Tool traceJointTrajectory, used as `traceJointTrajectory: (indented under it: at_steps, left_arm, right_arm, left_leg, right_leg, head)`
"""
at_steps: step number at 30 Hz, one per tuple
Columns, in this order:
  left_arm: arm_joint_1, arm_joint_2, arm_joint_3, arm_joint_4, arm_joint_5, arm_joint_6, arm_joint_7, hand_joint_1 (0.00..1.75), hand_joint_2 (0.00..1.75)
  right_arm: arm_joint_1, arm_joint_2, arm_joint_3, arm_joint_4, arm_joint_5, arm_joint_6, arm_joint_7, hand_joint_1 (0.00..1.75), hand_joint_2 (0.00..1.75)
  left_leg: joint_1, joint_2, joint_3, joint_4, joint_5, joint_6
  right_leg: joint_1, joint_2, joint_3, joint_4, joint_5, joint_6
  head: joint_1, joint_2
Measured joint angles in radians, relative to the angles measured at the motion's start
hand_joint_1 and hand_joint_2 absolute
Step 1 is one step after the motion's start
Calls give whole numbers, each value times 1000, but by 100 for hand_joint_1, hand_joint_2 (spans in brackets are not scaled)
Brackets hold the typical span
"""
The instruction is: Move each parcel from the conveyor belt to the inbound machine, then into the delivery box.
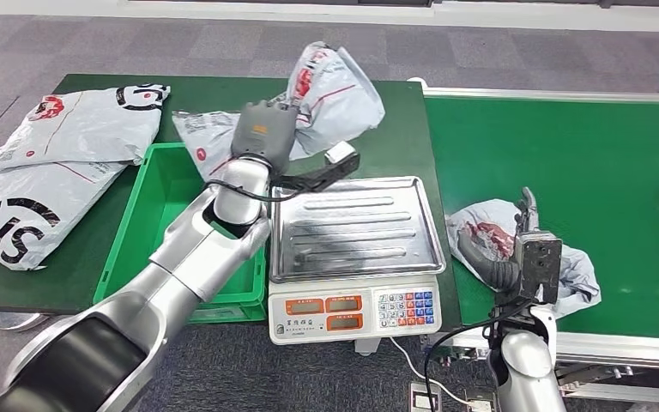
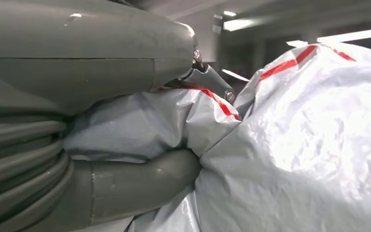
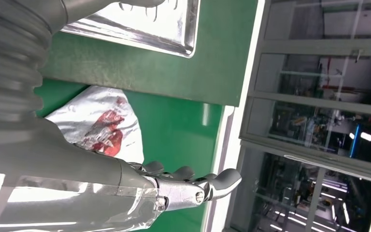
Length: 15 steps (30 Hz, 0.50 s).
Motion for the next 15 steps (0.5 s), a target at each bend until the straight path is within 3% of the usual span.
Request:
traceJointTrajectory:
  at_steps: [7,15]
  left_arm:
    - [116,76,203,-68,-61,51,65,175,175]
    - [177,145,361,-53,-86,7,139,175,175]
  right_arm:
    - [3,2,-8,0,31,3,23,0,175]
    - [-14,19,-19,14,83,15,60,0,175]
  left_leg:
    - [1,0,0,-1,0,0]
    - [1,1,0,-1,0,0]
  right_leg:
    - [0,0,-1,0,0,0]
    - [0,1,-1,0,0,-1]
  head:
    - [0,0]
    - [0,0]
